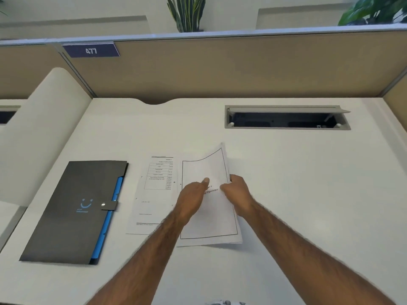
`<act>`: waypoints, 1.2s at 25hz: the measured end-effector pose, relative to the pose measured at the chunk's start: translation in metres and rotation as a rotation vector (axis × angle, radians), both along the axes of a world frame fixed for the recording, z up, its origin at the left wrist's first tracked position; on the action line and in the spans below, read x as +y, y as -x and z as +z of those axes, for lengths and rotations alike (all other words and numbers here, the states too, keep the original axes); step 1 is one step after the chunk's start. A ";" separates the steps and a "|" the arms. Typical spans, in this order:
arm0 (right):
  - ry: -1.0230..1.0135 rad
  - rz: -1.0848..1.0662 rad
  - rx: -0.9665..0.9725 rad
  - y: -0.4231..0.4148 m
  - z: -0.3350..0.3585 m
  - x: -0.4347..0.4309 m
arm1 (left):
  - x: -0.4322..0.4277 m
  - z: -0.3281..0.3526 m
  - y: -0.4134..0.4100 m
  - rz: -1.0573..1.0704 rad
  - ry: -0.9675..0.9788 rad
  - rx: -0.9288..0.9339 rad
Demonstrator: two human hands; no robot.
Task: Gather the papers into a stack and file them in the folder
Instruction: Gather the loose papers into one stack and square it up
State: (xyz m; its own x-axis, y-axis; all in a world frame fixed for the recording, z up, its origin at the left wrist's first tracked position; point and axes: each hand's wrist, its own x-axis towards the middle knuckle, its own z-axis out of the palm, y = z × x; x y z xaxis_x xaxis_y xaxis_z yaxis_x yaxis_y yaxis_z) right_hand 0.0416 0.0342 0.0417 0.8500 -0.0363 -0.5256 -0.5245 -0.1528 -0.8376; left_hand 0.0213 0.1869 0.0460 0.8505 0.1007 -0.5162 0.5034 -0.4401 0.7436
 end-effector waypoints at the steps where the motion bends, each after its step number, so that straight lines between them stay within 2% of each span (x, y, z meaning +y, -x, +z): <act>1: -0.032 -0.018 0.001 0.000 0.005 -0.011 | 0.005 -0.002 -0.001 -0.018 -0.115 -0.052; 2: -0.078 -0.014 -0.010 0.000 0.012 -0.023 | 0.012 0.002 -0.001 0.021 -0.186 -0.105; 3: -0.135 -0.008 -0.027 0.001 0.018 -0.035 | 0.019 0.005 -0.001 0.097 -0.174 -0.147; 5: -0.266 -0.010 -0.080 0.002 0.032 -0.059 | 0.035 0.016 -0.003 0.208 0.096 -0.192; 7: -0.354 -0.077 -0.170 0.006 0.047 -0.078 | 0.039 0.032 -0.007 0.155 0.415 -0.197; 8: -0.372 -0.119 -0.225 0.008 0.054 -0.084 | 0.035 0.043 -0.008 0.093 0.473 -0.209; 10: -0.373 -0.165 -0.344 0.015 0.067 -0.091 | 0.018 0.065 -0.010 0.015 0.506 -0.283; 13: -0.377 -0.199 -0.509 0.025 0.084 -0.097 | -0.002 0.084 -0.011 0.009 0.587 -0.413; 16: -0.339 -0.233 -0.588 0.035 0.088 -0.099 | -0.008 0.091 -0.005 -0.021 0.636 -0.494; 18: -0.277 -0.217 -0.565 0.042 0.078 -0.098 | -0.013 0.081 0.001 -0.009 0.574 -0.458; 21: -0.118 -0.211 -0.464 0.047 0.055 -0.095 | -0.024 0.062 0.005 0.037 0.377 -0.382; 24: 0.019 -0.275 -0.395 0.042 0.042 -0.088 | -0.023 0.051 0.002 0.035 0.230 -0.442; 27: 0.128 -0.235 -0.400 0.027 0.040 -0.066 | 0.006 0.043 -0.012 0.085 0.081 -0.471; 30: 0.135 -0.146 -0.338 0.006 0.034 -0.018 | 0.052 0.027 -0.024 0.117 -0.125 -0.395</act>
State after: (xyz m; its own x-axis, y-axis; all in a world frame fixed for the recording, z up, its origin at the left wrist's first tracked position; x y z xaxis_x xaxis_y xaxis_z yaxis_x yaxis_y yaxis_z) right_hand 0.0351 0.0161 0.0753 0.9553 -0.2191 -0.1986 -0.2464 -0.2180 -0.9443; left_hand 0.0454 0.2393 0.0732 0.9594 0.2495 -0.1311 0.2429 -0.4956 0.8339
